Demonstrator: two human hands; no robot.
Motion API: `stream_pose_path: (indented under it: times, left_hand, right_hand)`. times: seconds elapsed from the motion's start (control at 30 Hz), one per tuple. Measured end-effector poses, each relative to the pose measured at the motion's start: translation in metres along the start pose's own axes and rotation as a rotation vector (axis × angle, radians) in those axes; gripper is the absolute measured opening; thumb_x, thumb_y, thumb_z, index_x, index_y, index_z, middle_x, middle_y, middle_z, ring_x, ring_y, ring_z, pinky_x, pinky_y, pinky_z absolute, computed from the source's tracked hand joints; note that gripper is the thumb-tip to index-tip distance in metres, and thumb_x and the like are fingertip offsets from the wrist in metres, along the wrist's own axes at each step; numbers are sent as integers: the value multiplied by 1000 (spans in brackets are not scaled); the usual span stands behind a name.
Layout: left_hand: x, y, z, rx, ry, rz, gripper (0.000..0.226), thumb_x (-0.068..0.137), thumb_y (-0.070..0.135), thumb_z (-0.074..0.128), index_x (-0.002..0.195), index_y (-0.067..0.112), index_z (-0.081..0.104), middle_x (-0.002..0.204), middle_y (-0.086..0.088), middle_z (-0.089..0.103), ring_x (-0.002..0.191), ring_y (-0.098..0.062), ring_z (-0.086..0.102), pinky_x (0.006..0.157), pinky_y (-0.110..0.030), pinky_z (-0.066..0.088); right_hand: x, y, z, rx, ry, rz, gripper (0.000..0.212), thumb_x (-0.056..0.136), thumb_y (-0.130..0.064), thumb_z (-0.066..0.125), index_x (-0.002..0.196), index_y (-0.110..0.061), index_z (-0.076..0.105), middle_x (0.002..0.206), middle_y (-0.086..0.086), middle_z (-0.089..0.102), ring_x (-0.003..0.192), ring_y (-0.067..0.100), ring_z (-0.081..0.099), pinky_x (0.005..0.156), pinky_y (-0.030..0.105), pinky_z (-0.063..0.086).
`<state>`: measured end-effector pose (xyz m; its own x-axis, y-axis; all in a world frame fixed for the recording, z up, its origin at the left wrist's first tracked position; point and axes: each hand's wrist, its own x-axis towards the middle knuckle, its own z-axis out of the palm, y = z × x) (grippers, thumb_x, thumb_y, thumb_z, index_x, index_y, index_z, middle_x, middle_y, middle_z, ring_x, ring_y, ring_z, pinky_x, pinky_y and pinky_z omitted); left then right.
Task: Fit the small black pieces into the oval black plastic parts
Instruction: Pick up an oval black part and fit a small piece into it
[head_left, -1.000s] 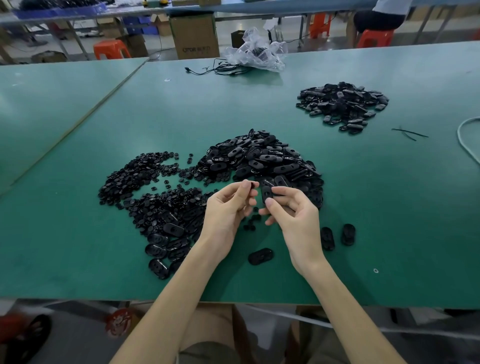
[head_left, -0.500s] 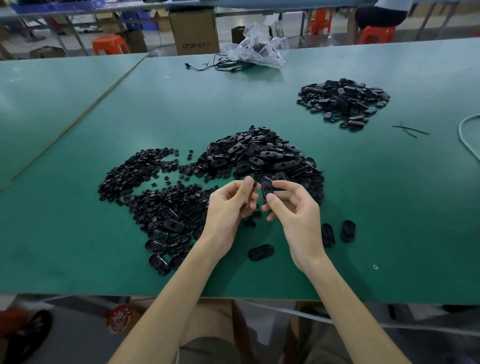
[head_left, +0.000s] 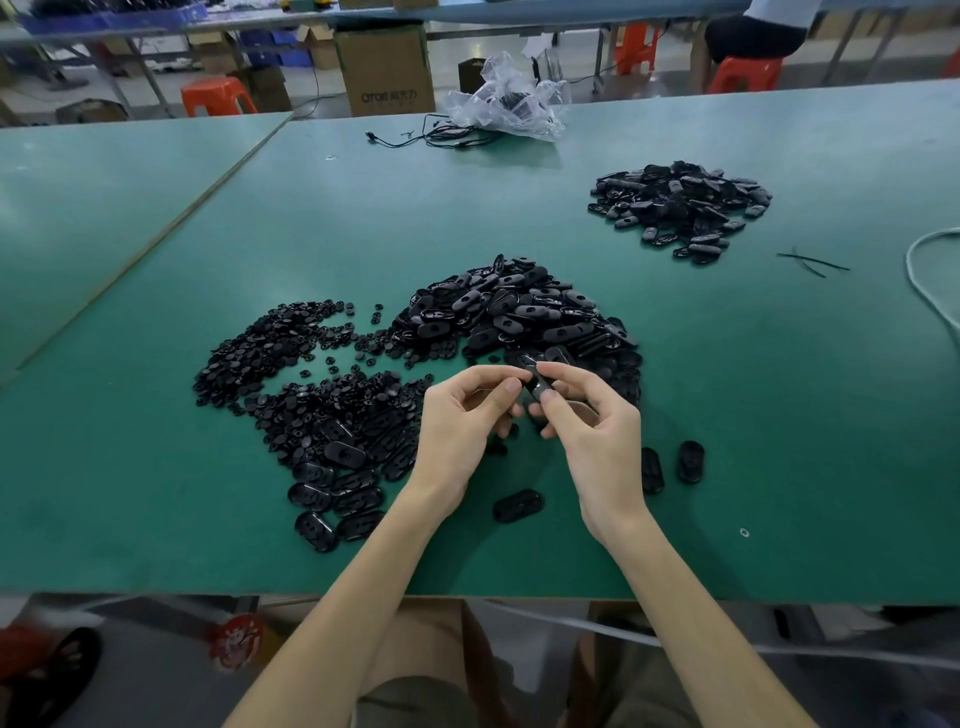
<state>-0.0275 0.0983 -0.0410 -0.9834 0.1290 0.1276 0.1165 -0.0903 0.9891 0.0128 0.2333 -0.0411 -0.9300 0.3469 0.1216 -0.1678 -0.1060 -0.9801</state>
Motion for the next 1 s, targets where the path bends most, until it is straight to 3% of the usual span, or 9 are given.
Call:
stream_pose_path:
  times: [0.17, 0.3, 0.43, 0.57, 1.0]
  left_hand:
    - [-1, 1, 0, 38, 23, 36, 12, 96, 9, 72, 98, 18, 79, 72, 1, 72, 60, -7, 60, 60, -19, 49]
    - [-2, 1, 2, 75, -7, 70, 11, 95, 7, 73, 103, 16, 76, 77, 0, 71, 62, -12, 64, 58, -23, 52]
    - [-1, -1, 3, 90, 16, 55, 9, 94, 9, 75, 102, 12, 72, 81, -2, 73, 65, -15, 67, 56, -24, 52]
    - [0, -3, 3, 83, 37, 35, 11, 93, 9, 76, 101, 7, 69, 78, 0, 73, 64, -14, 66, 54, -23, 51]
    - [-1, -4, 1, 165, 10, 72, 6, 93, 8, 75, 92, 13, 72, 72, -2, 71, 63, -15, 64, 54, -25, 50]
  right_hand:
    - [2, 2, 0, -63, -16, -29, 33, 97, -4, 66, 106, -33, 80, 106, 5, 73, 86, 16, 67, 72, 22, 56]
    - [2, 4, -1, -74, -7, -17, 29, 96, -6, 70, 110, -32, 76, 93, -8, 72, 88, 17, 68, 81, 36, 59]
    - [1, 4, -2, -65, 6, -8, 25, 95, -8, 72, 110, -28, 71, 94, -11, 73, 86, 7, 70, 79, 31, 59]
    - [1, 5, -2, -86, 8, -13, 20, 93, -8, 73, 106, -24, 72, 96, -8, 75, 92, 11, 72, 83, 36, 61]
    - [0, 2, -4, -90, -16, -14, 18, 93, -8, 73, 100, -25, 77, 91, -4, 78, 84, 15, 74, 81, 36, 61]
